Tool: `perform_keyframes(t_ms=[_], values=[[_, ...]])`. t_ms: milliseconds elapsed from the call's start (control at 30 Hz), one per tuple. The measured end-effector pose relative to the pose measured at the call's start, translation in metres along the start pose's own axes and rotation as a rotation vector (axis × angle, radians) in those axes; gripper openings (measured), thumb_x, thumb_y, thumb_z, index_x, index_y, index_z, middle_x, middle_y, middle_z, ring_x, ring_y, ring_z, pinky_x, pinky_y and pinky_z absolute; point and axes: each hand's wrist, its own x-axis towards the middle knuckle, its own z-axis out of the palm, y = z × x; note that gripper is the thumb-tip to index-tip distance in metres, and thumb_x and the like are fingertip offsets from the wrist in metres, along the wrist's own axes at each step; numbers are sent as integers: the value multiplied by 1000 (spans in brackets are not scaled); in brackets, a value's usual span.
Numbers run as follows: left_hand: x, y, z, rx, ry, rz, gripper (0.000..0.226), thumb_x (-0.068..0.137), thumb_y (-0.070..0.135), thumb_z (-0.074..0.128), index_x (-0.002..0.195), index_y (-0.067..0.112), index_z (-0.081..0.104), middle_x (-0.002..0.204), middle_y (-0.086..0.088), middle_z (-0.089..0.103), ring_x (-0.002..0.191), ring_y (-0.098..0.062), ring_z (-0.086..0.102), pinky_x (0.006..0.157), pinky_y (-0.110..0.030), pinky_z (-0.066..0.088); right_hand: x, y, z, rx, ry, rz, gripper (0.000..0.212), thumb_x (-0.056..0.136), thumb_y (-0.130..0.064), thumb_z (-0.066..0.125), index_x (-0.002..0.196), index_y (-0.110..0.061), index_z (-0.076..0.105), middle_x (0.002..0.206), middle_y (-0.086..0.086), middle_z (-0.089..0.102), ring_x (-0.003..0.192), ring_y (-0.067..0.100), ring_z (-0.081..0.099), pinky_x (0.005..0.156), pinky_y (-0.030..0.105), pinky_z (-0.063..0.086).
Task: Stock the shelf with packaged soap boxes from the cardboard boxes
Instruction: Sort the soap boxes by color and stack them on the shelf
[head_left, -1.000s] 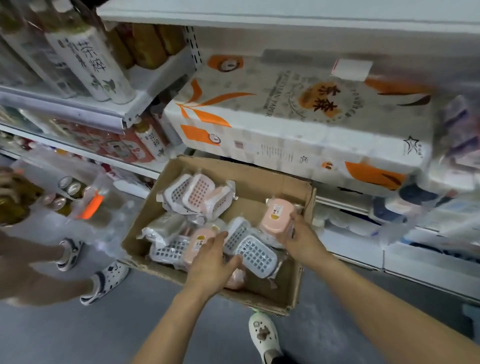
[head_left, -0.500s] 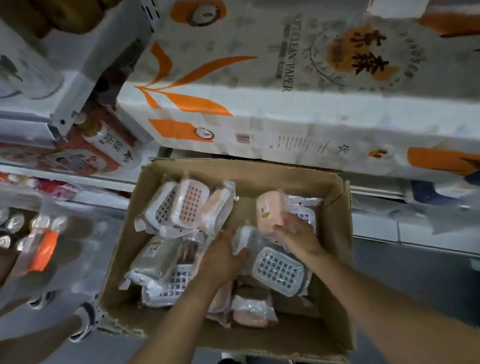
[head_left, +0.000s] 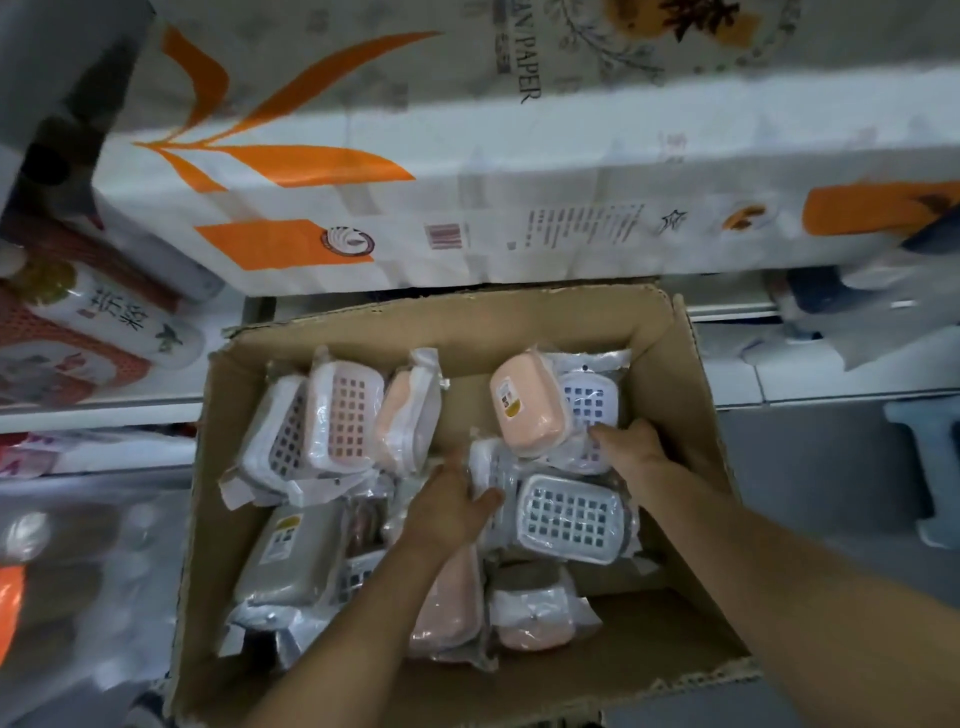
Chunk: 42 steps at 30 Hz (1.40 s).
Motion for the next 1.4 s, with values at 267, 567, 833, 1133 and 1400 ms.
perform_keyframes(t_ms=[267,567,833,1133,1400], values=[[19,9,9,188,120,-138,65,72,51,77,121,14,57,117,-9,65,103,-28,64,86,-36,53,-8,3,6,13,-179,-4,46,75,-45,73,105,-11,65,99,10,69,90,29,67,91,45,53],[-29,23,-1,-195,421,20,32,77,23,81,96,21,56,93,4,65,90,-18,66,79,-32,55,-34,15,-21,133,88,-283,37,82,-43,68,103,-14,58,98,5,70,83,22,68,74,45,60],[-45,39,-20,-181,572,87,85,71,34,85,141,17,39,134,-7,45,123,-24,44,102,-47,45,-73,7,-48,120,125,-451,34,85,-41,67,108,-25,48,94,-11,59,86,7,62,74,28,53],[-54,82,2,-836,34,85,68,82,56,68,139,26,46,130,-3,63,114,-23,64,95,-49,52,-96,3,-52,207,-430,-364,19,96,-37,56,97,-21,66,88,0,74,78,13,72,68,31,60],[-38,49,-23,-1019,86,-65,37,88,8,63,123,17,60,109,-12,73,98,-32,71,85,-54,56,-70,39,-30,-709,-273,-460,75,84,-55,64,144,-23,31,143,7,40,124,23,43,97,41,43]])
